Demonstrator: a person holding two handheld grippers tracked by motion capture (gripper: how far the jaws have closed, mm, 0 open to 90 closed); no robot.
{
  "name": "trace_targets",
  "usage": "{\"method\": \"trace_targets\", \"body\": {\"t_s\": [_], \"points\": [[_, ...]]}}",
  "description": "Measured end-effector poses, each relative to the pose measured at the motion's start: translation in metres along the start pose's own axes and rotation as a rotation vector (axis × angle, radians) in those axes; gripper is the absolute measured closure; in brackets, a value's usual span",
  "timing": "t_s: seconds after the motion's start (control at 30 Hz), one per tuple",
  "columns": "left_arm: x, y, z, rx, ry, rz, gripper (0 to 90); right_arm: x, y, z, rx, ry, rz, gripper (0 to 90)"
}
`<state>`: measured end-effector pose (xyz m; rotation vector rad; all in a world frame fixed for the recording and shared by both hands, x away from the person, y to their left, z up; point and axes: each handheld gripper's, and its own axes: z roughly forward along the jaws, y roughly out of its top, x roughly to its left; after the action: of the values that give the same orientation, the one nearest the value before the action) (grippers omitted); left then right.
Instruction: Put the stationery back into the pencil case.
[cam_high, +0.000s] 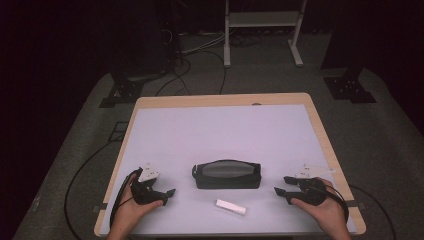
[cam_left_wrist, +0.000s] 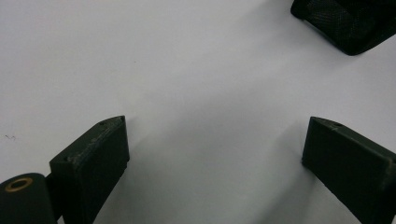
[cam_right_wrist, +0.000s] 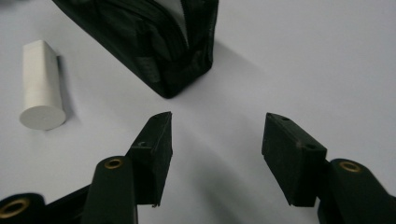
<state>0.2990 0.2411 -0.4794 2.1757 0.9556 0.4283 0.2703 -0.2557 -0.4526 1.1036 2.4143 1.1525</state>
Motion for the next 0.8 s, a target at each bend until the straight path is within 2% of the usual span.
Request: {"method": "trace_targets", "body": {"t_s": [0.4, 0.8], "points": [[0.000, 0.000, 0.000, -0.002, 0.000, 0.000, 6.4, 0.019, 0.011, 0.006, 0.038, 0.050, -0.044, 46.3], [0.000, 0.000, 0.000, -0.002, 0.001, 0.003, 6.4, 0.034, 0.020, 0.015, 0.054, 0.103, -0.076, 48.9]]}}
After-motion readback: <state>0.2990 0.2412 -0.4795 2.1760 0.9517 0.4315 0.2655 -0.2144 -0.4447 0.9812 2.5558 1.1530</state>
